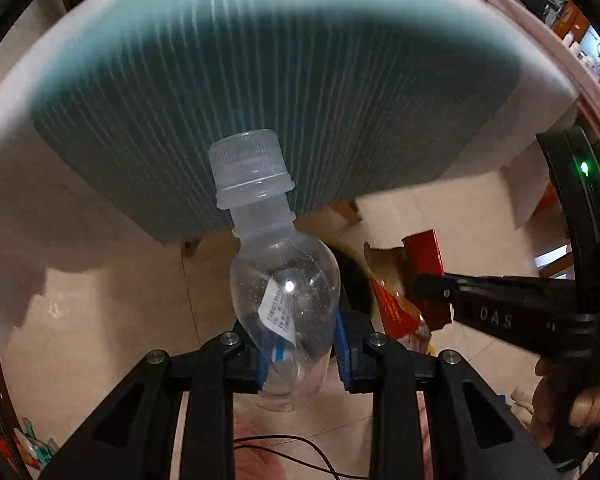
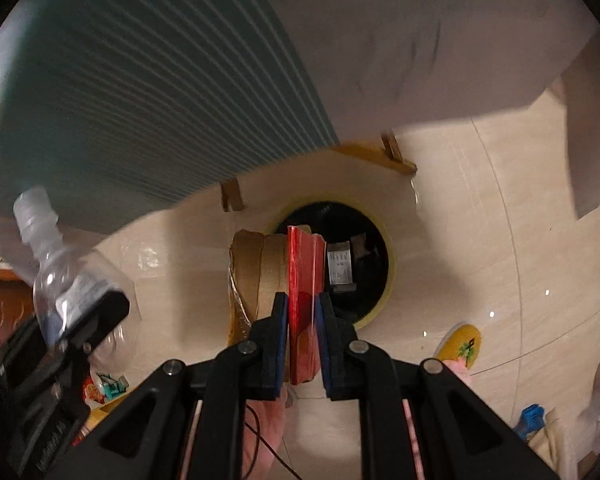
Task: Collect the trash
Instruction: 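Carry the bag and bottle to the black bin and release both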
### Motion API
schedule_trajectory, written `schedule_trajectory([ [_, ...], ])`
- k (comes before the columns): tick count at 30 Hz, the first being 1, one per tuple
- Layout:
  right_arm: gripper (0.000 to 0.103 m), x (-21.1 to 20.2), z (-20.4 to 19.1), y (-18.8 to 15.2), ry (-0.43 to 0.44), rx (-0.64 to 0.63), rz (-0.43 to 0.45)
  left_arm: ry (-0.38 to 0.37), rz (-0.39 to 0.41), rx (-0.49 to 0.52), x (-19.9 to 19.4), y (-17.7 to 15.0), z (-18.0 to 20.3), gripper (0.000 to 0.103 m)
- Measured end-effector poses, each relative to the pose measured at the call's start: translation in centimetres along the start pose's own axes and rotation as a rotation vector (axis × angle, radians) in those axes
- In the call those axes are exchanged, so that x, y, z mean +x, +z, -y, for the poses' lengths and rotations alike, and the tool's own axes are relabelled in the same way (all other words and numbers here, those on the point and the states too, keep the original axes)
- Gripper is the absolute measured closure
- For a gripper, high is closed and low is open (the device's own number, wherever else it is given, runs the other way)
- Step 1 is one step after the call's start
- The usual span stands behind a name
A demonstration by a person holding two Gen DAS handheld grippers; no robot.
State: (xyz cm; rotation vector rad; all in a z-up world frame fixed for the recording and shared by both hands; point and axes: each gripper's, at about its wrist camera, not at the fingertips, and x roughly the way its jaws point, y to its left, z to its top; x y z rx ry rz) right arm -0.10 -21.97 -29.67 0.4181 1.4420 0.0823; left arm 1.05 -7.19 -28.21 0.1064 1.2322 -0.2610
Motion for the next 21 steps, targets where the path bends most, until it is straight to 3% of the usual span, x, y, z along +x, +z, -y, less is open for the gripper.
schedule_trajectory([
  [7, 0.088, 7.7, 2.0, 0.6, 0.004, 0.02, -0.017, 0.015, -0.011, -0.001, 6.5, -1.8, -0.3, 0.078],
  [10, 0.08, 10.2, 2.5, 1.1, 0.009, 0.009, -0.025, 0.018, -0.001, 0.002, 8.6, -2.2, 0.1, 0.077],
  [12, 0.078, 11.5, 2.7, 1.2, 0.006, 0.0, -0.023, 0.018, -0.011, -0.017, 10.2, -2.3, 0.1, 0.072],
  [14, 0.075, 12.4, 3.3, 1.2, 0.007, -0.006, -0.021, 0.022, -0.016, -0.043, 11.5, -2.1, -0.2, 0.057],
  [16, 0.075, 13.0, 3.5, 1.2, 0.002, -0.008, -0.014, 0.04, -0.001, -0.068, 12.1, -2.0, -0.6, 0.048],
  [21, 0.074, 13.9, 4.1, 0.9, -0.011, -0.008, -0.004, 0.071, 0.014, -0.104, 13.0, -2.0, -1.2, 0.045],
])
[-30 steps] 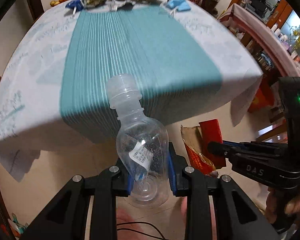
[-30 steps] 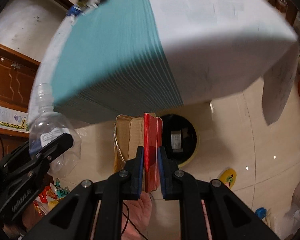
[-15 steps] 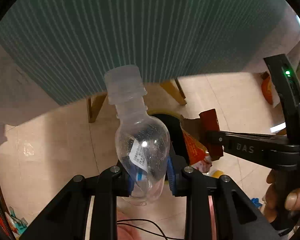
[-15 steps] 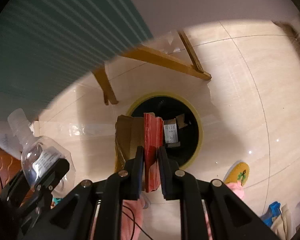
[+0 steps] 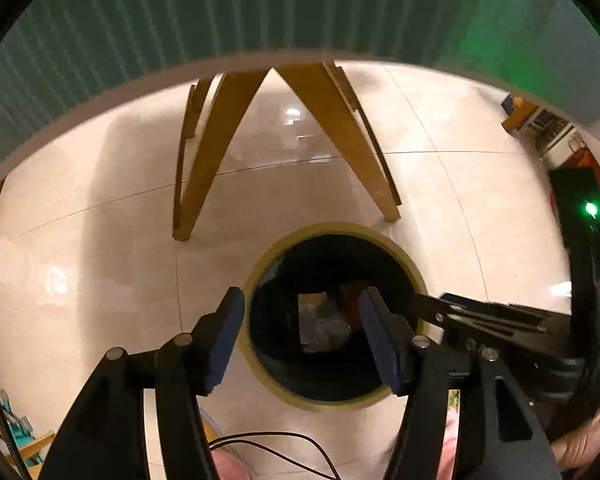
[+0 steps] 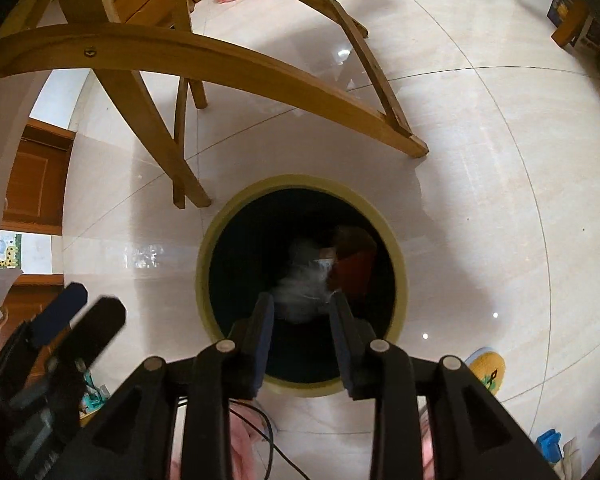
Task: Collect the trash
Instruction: 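Carry the bag and bottle to the black bin and release both, then move both tools back up over the table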
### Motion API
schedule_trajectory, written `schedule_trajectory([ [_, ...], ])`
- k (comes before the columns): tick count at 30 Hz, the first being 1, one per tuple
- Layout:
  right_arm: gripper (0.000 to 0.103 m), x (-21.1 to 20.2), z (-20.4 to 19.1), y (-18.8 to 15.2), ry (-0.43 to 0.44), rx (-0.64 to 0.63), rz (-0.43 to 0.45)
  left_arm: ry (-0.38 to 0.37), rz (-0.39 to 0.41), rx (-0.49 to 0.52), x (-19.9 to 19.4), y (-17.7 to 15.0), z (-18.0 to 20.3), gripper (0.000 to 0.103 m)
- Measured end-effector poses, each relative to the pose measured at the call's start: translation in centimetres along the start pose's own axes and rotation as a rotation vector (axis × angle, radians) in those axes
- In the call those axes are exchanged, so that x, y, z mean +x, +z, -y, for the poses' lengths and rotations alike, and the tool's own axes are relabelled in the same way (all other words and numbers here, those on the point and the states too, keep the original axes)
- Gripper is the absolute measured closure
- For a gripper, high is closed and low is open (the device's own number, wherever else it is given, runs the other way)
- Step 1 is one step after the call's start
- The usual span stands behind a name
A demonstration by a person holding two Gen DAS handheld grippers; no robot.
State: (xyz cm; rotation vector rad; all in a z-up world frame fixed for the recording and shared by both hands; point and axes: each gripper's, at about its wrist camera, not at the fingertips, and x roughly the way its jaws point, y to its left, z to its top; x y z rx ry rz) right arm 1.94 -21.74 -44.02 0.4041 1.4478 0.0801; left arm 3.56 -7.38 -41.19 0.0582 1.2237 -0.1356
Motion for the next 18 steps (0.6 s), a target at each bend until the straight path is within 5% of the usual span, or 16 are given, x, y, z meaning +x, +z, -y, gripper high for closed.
schedule_trajectory([
  [9, 0.074, -1.2, -0.1, -0.8, -0.019, -0.017, 0.048, 0.045, -0.004, -0.037, -1.1, -0.2, -0.9, 0.045],
  [18, 0.074, -4.9, -1.3, -2.0, -0.012, 0.008, 0.065, 0.049, -0.017, -0.076, -6.1, -0.1, -1.8, 0.045],
])
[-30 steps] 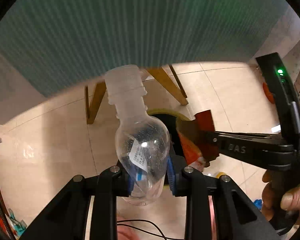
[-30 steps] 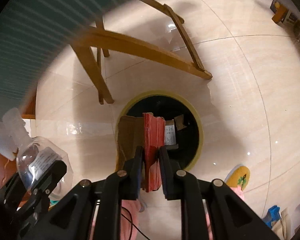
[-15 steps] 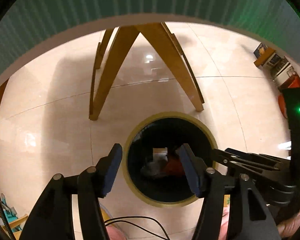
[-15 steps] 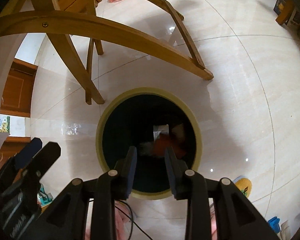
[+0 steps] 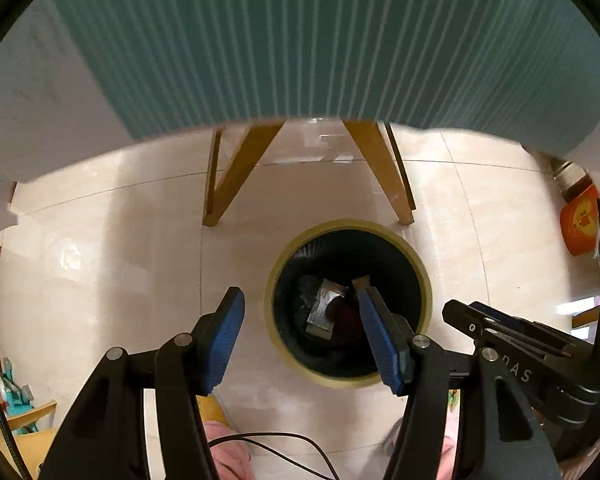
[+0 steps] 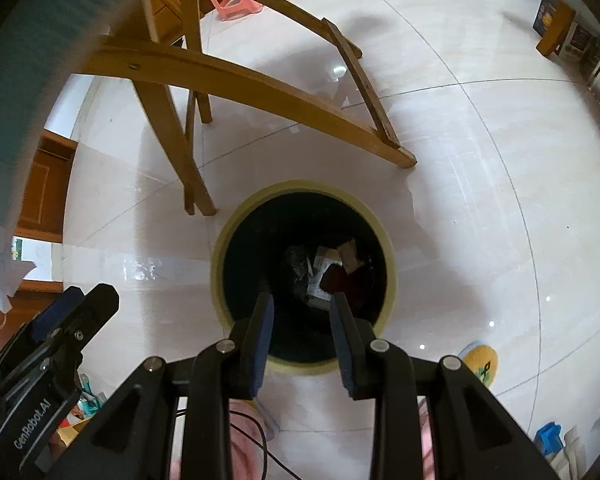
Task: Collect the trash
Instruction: 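Move both tools back up over the table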
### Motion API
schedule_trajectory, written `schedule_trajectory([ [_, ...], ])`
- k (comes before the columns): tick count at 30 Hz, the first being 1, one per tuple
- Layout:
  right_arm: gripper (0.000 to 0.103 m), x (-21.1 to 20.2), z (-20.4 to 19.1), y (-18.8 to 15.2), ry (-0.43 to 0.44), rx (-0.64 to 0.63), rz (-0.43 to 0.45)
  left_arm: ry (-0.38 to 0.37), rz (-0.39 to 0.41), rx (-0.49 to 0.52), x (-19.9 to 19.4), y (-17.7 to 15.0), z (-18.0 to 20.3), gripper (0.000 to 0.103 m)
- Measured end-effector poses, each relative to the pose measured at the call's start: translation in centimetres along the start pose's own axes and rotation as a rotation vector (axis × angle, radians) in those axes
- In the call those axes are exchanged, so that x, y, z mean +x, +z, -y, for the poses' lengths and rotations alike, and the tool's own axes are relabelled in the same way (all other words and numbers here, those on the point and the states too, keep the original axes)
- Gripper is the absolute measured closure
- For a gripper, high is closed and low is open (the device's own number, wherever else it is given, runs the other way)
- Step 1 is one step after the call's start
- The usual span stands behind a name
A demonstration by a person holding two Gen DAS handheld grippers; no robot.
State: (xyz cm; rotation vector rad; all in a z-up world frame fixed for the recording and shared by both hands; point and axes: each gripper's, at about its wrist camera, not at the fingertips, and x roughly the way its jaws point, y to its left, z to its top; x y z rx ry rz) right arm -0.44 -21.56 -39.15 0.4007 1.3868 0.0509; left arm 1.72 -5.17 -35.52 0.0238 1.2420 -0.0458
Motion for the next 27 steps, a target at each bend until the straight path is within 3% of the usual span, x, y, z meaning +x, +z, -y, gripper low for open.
schedule_trajectory([
  [15, 0.074, -13.4, -4.1, -1.4, 0.053, -0.06, 0.068, -0.014, 0.069, 0.021, -15.2, 2.4, -3.4, 0.045],
  [27, 0.074, -25.0, -8.5, 0.8, 0.074, -0.174, 0.257, -0.053, 0.223, 0.042, -25.4, 9.4, -6.0, 0.044],
])
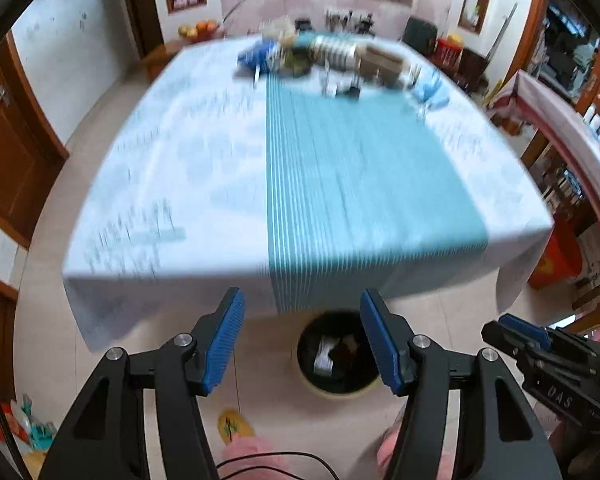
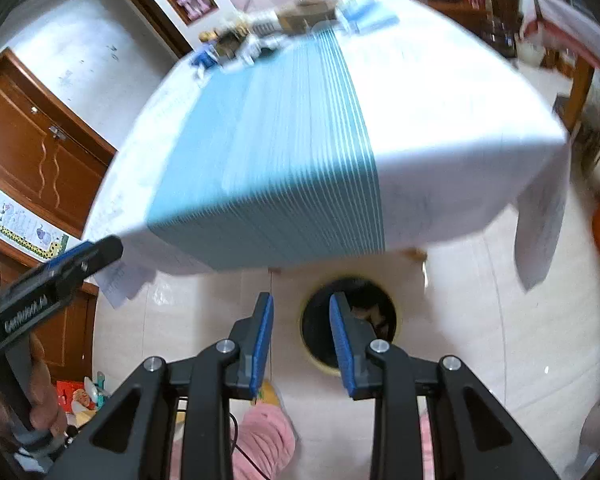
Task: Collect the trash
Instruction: 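Move both tools back up over the table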
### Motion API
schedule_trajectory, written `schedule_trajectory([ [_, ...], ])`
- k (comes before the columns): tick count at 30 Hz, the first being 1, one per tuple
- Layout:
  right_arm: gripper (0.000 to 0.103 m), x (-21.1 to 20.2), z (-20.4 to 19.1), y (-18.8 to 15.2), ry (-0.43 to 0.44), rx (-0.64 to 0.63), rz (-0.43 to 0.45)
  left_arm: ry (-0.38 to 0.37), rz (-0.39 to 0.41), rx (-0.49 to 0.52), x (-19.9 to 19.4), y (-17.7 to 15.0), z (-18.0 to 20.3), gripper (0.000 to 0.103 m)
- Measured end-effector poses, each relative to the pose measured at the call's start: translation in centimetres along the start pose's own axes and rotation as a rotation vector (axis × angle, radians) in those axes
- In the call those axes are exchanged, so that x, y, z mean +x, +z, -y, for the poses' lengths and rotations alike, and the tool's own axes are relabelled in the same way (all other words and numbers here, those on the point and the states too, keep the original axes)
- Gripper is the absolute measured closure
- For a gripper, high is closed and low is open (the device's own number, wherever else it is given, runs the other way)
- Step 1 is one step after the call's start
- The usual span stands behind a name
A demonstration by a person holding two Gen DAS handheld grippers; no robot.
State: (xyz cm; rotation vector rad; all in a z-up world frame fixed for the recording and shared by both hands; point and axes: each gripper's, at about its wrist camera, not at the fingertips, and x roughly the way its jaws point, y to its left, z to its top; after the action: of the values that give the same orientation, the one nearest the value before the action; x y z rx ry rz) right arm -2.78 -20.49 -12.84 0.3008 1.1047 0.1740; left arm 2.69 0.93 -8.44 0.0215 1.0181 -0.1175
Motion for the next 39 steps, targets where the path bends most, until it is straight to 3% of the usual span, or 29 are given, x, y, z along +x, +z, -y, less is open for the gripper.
schedule_trajectory([
  [9, 0.074, -5.6, -2.9, 5.4, -0.093, -0.103, 0.216, -0.064, 0.132, 0.061, -3.7, 7.5, 0.8, 0.04],
  [15, 0.071, -7.5, -3.4, 8.5, -0.11, -0.093, 0.274, -0.106, 0.184, 0.093, -4.7, 12.0, 1.9, 0.039],
  [22, 0.067, -8.9, -3.2, 12.3, -0.117, -0.016, 0.325, -0.168, 0.148, 0.124, -4.2, 16.1, 2.3, 0.031],
  [34, 0.063, -7.0, -1.3, 18.6, -0.1, 0.054, 0.305, -0.101, 0.101, 0.116, -1.2, 20.3, 2.3, 0.031],
  [39, 0.059, -5.0, 0.5, 21.1, -0.087, 0.082, 0.269, -0.097, 0.033, 0.106, 2.4, 22.1, 2.8, 0.031],
])
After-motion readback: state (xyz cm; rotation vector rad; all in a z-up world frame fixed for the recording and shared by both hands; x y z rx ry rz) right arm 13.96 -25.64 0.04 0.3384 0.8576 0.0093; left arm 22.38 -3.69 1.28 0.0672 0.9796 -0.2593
